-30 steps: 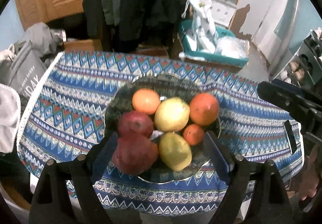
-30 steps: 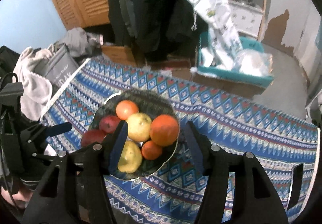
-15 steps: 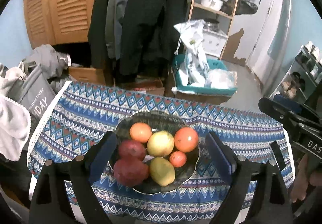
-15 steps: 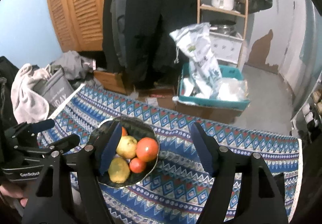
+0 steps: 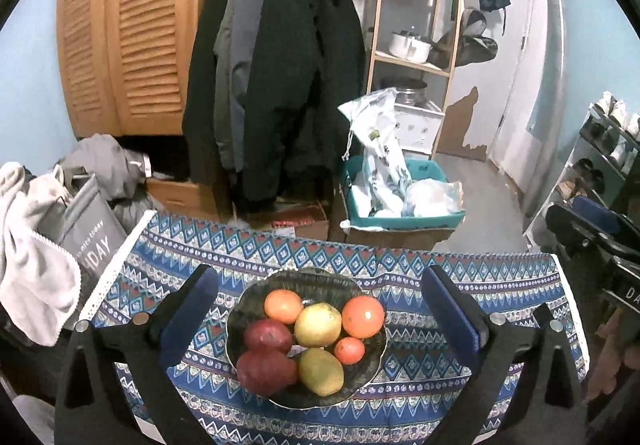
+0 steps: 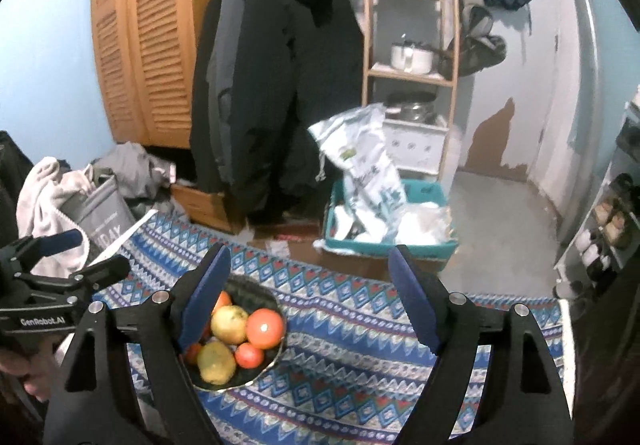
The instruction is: Organize fruits
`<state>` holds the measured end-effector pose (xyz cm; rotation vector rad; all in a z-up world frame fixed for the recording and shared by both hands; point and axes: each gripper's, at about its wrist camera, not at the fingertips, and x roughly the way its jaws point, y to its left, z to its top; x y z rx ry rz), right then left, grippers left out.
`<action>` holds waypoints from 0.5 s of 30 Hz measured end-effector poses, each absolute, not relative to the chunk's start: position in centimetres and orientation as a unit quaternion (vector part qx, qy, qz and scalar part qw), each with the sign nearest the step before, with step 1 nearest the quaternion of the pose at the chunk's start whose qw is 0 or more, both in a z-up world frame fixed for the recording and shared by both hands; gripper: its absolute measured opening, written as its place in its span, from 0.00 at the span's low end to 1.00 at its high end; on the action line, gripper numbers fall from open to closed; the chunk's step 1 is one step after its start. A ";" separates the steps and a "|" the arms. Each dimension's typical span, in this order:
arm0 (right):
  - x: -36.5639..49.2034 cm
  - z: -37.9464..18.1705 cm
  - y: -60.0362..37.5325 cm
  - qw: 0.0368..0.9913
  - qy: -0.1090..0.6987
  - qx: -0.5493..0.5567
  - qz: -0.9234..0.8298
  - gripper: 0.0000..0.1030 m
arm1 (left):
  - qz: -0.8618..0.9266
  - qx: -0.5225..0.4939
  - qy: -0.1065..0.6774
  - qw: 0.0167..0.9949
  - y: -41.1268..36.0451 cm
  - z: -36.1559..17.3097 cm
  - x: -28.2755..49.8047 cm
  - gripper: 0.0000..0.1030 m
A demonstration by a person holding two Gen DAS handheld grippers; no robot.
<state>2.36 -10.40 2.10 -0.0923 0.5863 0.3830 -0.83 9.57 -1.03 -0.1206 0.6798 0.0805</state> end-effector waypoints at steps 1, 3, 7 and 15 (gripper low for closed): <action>2.2 2.3 -10.7 0.940 0.283 -0.045 0.185 0.79 | 0.041 -0.058 0.330 0.941 9.5 -0.8 -0.9 0.99; 1.8 2.7 -11.3 0.943 0.275 -0.044 0.181 0.79 | 0.044 -0.051 0.323 0.944 9.2 -0.3 -1.0 0.99; 1.4 3.3 -12.6 0.951 0.258 -0.044 0.166 0.79 | 0.048 -0.038 0.308 0.949 8.5 0.5 -1.4 0.99; 1.5 2.9 -13.7 0.954 0.255 -0.049 0.149 0.79 | 0.043 -0.022 0.295 0.954 7.3 1.3 -1.4 0.99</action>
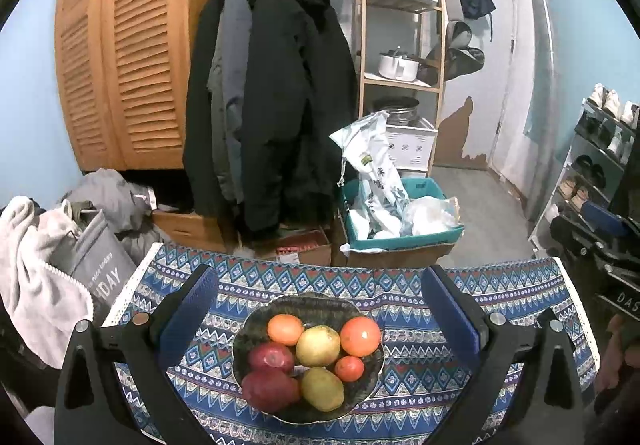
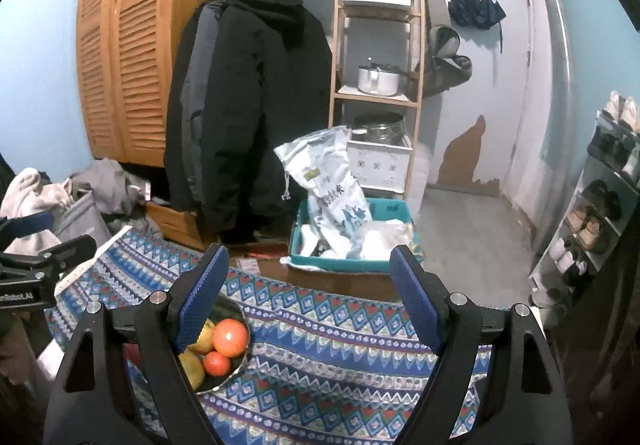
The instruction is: Organize fruits
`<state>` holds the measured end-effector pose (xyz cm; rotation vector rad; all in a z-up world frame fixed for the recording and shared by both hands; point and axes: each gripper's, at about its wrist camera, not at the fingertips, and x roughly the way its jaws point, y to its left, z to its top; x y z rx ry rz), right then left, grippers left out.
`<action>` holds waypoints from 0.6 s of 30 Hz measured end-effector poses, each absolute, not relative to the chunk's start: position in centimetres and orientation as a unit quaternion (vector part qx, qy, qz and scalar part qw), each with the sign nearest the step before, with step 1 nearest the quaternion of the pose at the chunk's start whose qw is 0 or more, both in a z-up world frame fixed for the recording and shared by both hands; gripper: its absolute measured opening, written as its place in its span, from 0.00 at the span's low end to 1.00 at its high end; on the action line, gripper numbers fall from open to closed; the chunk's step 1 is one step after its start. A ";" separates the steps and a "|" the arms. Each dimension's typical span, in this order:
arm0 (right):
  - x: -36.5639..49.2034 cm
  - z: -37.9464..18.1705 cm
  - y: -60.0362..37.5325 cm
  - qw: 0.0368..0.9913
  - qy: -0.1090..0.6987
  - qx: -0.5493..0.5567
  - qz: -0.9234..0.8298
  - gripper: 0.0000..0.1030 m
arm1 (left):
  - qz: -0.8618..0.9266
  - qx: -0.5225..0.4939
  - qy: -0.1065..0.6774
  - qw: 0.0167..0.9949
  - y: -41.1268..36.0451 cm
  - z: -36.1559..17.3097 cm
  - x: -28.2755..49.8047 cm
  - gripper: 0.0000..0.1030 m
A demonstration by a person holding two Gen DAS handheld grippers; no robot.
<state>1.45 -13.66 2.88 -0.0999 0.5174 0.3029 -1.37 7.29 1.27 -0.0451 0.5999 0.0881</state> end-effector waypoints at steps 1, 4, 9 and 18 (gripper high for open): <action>1.4 2.8 -13.7 0.954 0.255 -0.049 0.148 0.79 | 0.044 -0.020 0.295 0.954 7.1 1.3 -1.4 0.99; 1.5 2.6 -14.0 0.954 0.257 -0.046 0.147 0.79 | 0.044 -0.015 0.293 0.955 6.8 1.4 -1.3 0.99; 1.5 2.5 -14.7 0.954 0.259 -0.042 0.143 0.79 | 0.044 -0.009 0.296 0.954 6.2 1.3 -1.3 0.99; 1.4 2.3 -15.0 0.954 0.262 -0.046 0.138 0.79 | 0.046 -0.014 0.297 0.954 6.1 1.3 -1.2 0.99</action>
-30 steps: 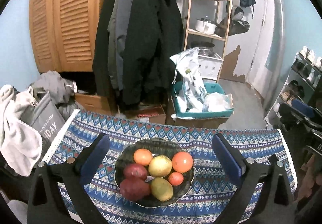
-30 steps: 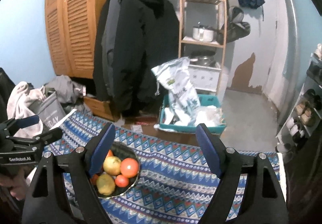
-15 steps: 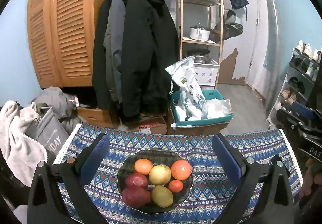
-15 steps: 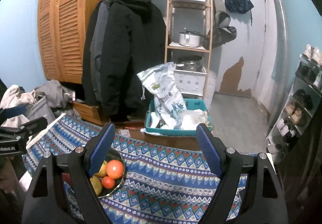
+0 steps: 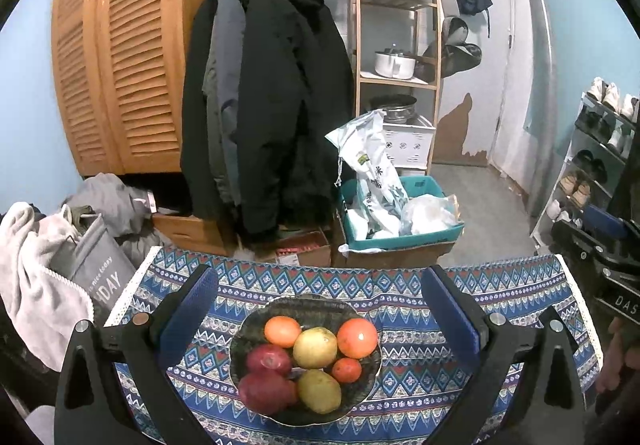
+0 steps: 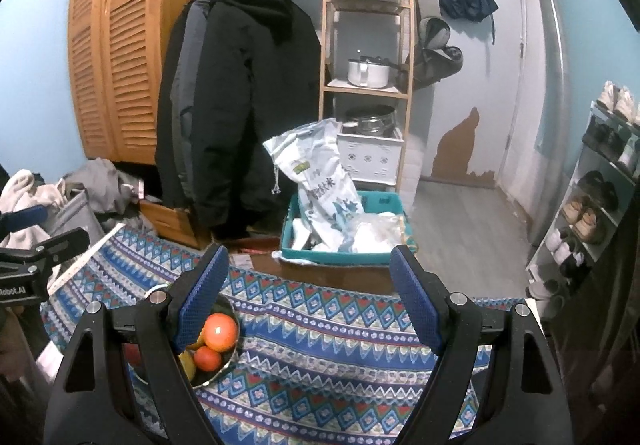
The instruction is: Organize fruits
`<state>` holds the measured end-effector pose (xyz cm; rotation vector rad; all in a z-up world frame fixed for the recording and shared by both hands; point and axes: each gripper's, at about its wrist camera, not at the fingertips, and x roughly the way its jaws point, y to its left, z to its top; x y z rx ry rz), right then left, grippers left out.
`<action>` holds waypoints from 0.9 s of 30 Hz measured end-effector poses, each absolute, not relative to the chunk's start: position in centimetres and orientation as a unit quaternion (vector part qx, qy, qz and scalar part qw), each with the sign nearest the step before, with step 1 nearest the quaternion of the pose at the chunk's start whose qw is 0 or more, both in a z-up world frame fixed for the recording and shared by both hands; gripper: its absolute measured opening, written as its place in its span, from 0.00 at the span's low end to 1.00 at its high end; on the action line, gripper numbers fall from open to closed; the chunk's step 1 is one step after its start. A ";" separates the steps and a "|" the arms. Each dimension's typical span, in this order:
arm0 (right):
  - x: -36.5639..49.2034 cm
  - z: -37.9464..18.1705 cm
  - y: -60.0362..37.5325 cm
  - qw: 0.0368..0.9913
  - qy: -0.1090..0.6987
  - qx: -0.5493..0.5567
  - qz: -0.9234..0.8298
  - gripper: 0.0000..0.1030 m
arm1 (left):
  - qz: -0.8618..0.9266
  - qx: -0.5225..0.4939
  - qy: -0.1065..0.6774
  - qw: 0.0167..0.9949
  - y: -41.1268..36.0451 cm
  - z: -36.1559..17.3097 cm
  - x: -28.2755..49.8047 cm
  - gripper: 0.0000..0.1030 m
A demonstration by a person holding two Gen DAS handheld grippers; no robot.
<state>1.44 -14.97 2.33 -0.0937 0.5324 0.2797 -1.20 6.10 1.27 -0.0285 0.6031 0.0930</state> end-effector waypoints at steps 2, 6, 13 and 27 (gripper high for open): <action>1.4 2.3 -15.0 0.954 0.262 -0.047 0.138 0.79 | 0.047 -0.013 0.296 0.954 6.0 1.3 -1.2 0.99; 1.4 2.3 -15.0 0.954 0.262 -0.048 0.137 0.79 | 0.048 -0.012 0.298 0.953 6.0 1.3 -1.2 0.99; 1.4 2.3 -15.0 0.954 0.262 -0.048 0.137 0.79 | 0.049 -0.014 0.297 0.954 6.0 1.4 -1.3 0.99; 1.4 2.3 -14.9 0.954 0.263 -0.048 0.137 0.79 | 0.048 -0.017 0.295 0.954 5.9 1.5 -1.3 0.99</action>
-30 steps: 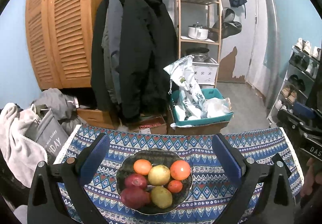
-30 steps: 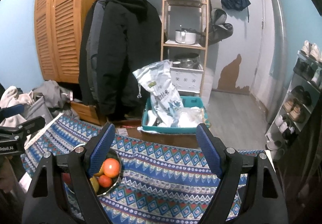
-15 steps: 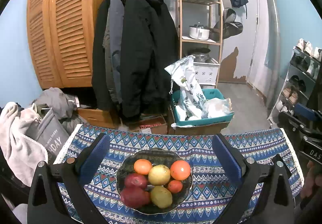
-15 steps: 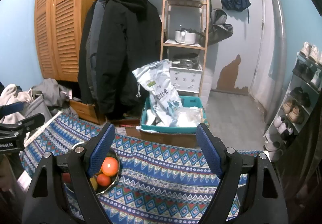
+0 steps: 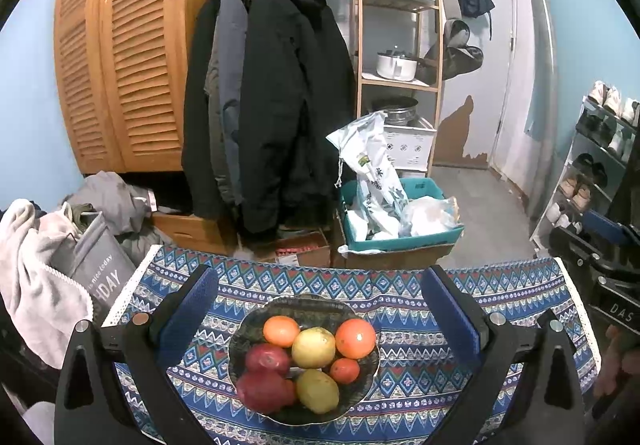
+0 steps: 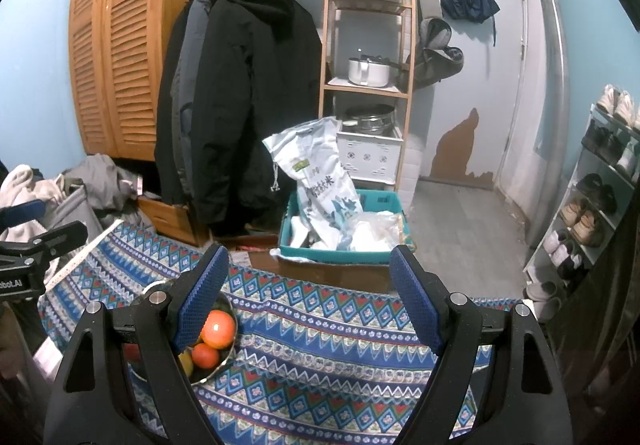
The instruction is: Organize fruits
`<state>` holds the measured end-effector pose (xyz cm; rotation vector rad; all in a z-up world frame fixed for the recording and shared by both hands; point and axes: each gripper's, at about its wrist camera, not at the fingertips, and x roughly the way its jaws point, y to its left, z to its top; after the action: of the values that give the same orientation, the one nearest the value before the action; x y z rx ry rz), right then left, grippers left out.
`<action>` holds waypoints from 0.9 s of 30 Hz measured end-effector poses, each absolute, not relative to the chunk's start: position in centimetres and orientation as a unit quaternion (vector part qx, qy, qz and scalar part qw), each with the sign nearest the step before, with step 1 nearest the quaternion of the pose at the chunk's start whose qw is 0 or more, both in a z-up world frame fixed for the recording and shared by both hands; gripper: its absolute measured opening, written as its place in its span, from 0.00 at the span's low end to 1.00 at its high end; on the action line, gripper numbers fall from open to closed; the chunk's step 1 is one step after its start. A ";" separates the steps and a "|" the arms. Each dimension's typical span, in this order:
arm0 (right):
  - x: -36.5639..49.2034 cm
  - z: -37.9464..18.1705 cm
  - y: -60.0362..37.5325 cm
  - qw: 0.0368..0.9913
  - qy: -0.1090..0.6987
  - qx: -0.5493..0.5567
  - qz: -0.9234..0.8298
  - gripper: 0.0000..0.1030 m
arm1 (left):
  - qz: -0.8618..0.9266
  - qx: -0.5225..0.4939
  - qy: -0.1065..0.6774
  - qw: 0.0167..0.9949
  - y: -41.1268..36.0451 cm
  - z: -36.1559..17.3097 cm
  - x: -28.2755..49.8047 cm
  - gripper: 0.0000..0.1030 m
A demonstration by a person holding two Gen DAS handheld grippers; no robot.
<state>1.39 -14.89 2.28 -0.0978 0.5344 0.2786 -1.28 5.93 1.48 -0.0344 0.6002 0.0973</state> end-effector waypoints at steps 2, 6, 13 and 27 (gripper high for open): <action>1.4 2.3 -14.9 0.954 0.264 -0.048 0.137 0.79 | 0.048 -0.016 0.295 0.954 5.8 1.5 -1.3 0.99; 1.3 2.0 -14.9 0.953 0.265 -0.050 0.138 0.79 | 0.047 -0.016 0.297 0.954 5.8 1.6 -1.3 0.99; 1.4 2.0 -14.9 0.953 0.265 -0.051 0.138 0.79 | 0.052 -0.013 0.294 0.954 5.6 1.7 -1.5 0.99; 1.2 1.7 -15.5 0.954 0.264 -0.053 0.135 0.79 | 0.056 -0.025 0.294 0.954 6.0 1.8 -1.5 0.99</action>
<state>1.23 -15.45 1.72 -0.1081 0.5355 0.2745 -1.48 5.96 1.81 -0.0499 0.5966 0.1129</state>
